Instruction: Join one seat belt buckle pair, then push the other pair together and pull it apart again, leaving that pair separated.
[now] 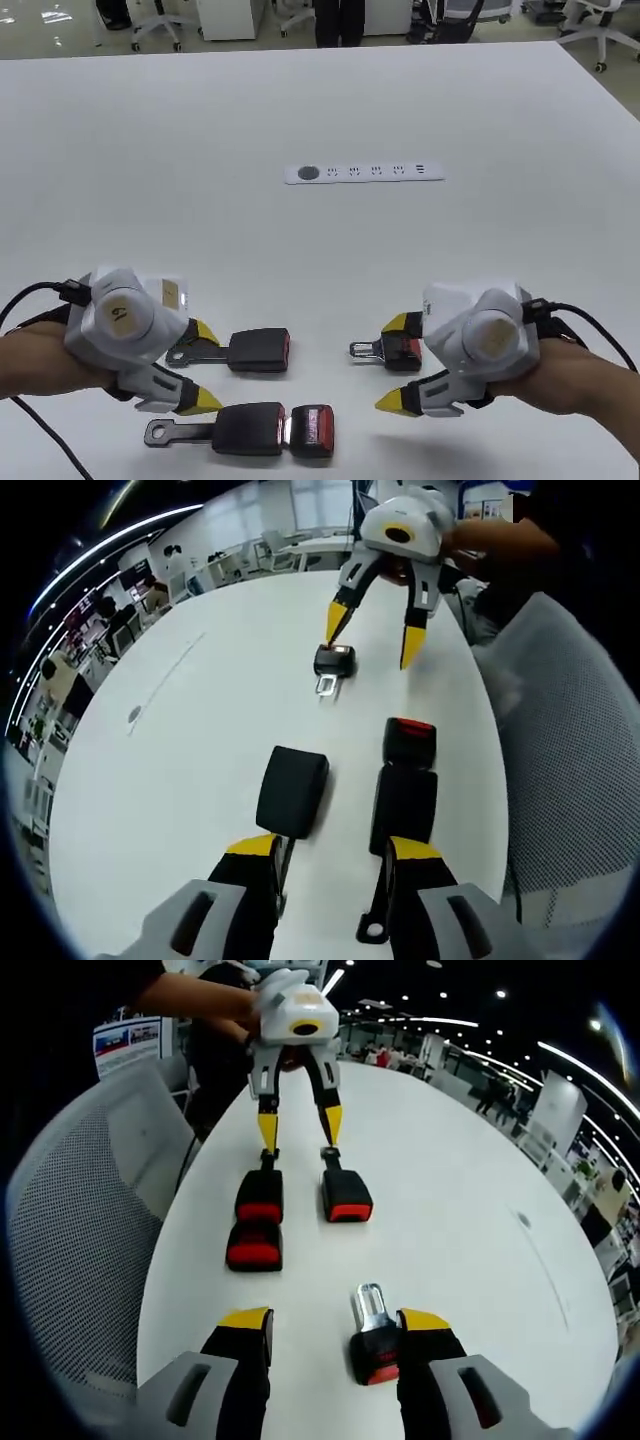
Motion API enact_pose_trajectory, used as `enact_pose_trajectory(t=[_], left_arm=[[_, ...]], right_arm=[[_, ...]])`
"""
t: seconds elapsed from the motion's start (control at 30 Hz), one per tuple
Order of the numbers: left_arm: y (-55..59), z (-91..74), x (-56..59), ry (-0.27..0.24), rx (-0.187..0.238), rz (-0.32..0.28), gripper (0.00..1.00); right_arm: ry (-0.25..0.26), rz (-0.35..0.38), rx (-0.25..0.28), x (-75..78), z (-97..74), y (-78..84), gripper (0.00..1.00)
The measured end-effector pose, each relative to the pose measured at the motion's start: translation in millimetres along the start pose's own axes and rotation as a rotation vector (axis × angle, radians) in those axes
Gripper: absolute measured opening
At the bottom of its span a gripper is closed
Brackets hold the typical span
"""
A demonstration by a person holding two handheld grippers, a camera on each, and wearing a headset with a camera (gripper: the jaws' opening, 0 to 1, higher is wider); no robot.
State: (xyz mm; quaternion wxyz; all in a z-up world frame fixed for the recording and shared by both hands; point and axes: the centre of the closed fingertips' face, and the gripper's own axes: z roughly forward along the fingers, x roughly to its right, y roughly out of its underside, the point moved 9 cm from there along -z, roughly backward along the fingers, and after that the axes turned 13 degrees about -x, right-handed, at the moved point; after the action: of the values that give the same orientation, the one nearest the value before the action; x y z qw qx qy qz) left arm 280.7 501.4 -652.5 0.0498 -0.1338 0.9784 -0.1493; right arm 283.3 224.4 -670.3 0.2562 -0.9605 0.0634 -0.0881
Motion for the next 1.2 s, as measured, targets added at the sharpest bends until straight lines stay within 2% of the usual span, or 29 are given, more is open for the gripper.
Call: enact_pose_trajectory(t=[0.03,0.23,0.33,0.43,0.63,0.77,0.97,1.2], left_arm=[[0.1,0.5,-4.0,-0.003,0.001,-0.003,0.43],[-7.5,2.7,-11.8,-0.010,-0.005,0.002,0.43],[-9.0,6.1,-21.0,-0.008,-0.009,0.008,0.43],[-14.0,9.3,-22.9,-0.003,-0.016,0.016,0.42],[-11.4,22.8,-41.4,0.019,-0.051,0.035,0.41],[-17.2,26.5,-40.4,0.041,-0.081,0.052,0.40],[-18.0,38.5,-46.0,0.071,-0.105,0.087,0.39],[-20.7,47.1,-46.8,0.098,-0.137,0.131,0.35]], right_arm=[[0.008,0.004,-0.002,3.8,-1.5,3.0,0.47],[0.025,0.033,-0.013,16.4,-6.0,14.5,0.47],[0.027,0.042,-0.027,22.9,-6.3,21.9,0.47],[0.022,0.045,-0.038,27.4,-4.7,27.5,0.46],[0.006,0.021,-0.065,32.9,-1.6,33.4,0.42],[-0.010,0.009,-0.078,36.9,3.8,36.3,0.41],[-0.040,-0.026,-0.104,38.3,9.1,38.1,0.40],[-0.066,-0.058,-0.118,41.3,15.5,36.3,0.37]])
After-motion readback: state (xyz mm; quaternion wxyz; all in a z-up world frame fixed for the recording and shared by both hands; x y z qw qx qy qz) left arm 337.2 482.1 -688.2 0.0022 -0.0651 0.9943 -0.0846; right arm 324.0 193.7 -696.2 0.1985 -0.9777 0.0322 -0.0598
